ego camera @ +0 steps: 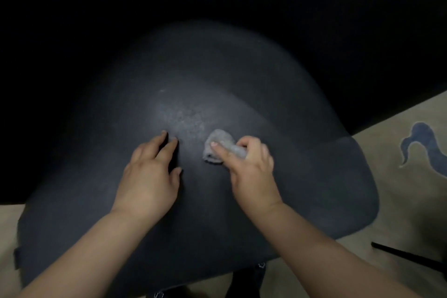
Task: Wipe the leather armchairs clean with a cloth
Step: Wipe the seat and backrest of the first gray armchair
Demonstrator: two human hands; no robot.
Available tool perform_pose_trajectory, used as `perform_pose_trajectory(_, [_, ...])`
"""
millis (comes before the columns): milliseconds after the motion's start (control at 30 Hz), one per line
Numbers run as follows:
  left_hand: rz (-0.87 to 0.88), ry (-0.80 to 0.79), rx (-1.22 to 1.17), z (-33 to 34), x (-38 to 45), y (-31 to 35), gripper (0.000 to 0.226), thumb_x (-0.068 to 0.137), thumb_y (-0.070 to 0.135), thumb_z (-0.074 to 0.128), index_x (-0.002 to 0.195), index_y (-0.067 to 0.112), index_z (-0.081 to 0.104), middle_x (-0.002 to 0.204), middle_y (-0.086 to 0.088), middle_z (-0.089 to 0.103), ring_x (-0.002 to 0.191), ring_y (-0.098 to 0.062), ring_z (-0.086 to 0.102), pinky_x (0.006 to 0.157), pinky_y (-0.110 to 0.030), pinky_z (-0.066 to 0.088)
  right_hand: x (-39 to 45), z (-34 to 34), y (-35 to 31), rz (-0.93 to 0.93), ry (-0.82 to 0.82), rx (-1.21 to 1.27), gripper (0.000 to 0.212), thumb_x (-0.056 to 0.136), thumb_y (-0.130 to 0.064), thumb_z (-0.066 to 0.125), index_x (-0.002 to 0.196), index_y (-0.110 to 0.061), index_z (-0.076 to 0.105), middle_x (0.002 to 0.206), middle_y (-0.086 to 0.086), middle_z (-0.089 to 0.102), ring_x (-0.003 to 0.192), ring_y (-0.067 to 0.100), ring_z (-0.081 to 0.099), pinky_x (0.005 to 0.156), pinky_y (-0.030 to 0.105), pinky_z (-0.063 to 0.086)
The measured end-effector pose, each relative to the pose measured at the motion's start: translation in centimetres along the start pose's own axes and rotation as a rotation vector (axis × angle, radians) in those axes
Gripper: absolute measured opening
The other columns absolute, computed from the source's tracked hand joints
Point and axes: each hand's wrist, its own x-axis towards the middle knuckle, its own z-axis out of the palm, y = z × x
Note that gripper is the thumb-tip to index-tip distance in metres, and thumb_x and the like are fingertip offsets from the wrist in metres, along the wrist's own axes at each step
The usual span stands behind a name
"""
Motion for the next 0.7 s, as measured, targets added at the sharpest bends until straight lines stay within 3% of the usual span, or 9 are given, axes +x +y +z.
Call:
perform_pose_trajectory(167, [0.021, -0.005, -0.009, 0.2, -1.9, -1.2, 0.065, 0.084, 0.028, 0.067, 0.143, 0.019, 0.041, 0.152, -0.002, 0.032, 0.135, -0.025, 0.028, 0.108, -0.043, 0.033, -0.2, -0.3, 0.5, 0.293, 0.153, 0.068, 0.047, 0.085, -0.006, 0.064, 0.119, -0.039, 0.063, 0.109, 0.012, 0.048, 0.094, 0.032, 0.045, 0.085, 0.044, 0.04])
perform_pose_trajectory(300, [0.048, -0.019, 0.013, 0.4, -3.3, -1.7, 0.068, 0.08, 0.029, 0.07, 0.142, 0.02, 0.042, 0.151, -0.003, 0.033, 0.134, -0.026, 0.028, 0.105, -0.044, 0.034, -3.3, 2.3, -4.5, 0.099, 0.014, 0.063, 0.053, 0.081, -0.004, 0.063, 0.121, -0.04, 0.062, 0.109, 0.011, 0.049, 0.091, 0.031, 0.047, 0.083, 0.04, 0.037])
perform_pose_trajectory(400, [0.054, -0.036, 0.019, 0.4, -4.3, -2.5, 0.068, 0.081, 0.03, 0.069, 0.143, 0.021, 0.041, 0.152, -0.002, 0.031, 0.135, -0.025, 0.026, 0.107, -0.043, 0.032, -3.4, 1.6, -3.5, 0.026, -0.016, 0.016, 0.057, 0.077, -0.001, 0.064, 0.12, -0.038, 0.063, 0.108, 0.013, 0.052, 0.089, 0.032, 0.049, 0.081, 0.041, 0.04])
perform_pose_trajectory(567, [0.054, -0.052, 0.016, 0.0, -5.8, -4.1, 0.066, 0.082, 0.023, 0.069, 0.142, 0.019, 0.043, 0.151, -0.004, 0.032, 0.134, -0.028, 0.029, 0.109, -0.044, 0.033, -4.1, 1.3, -2.9, 0.372, 0.188, 0.074, 0.052, 0.082, -0.005, 0.064, 0.122, -0.039, 0.062, 0.11, 0.013, 0.047, 0.093, 0.033, 0.045, 0.084, 0.045, 0.04])
perform_pose_trajectory(700, [0.032, -0.076, -0.01, -0.4, -6.4, -4.5, 0.063, 0.084, 0.016, 0.064, 0.143, 0.017, 0.04, 0.153, -0.005, 0.028, 0.136, -0.026, 0.025, 0.111, -0.042, 0.03, -7.8, 4.2, -8.8, 0.119, -0.033, 0.102, 0.053, 0.082, -0.009, 0.058, 0.124, -0.042, 0.058, 0.111, 0.009, 0.048, 0.092, 0.03, 0.047, 0.082, 0.043, 0.043])
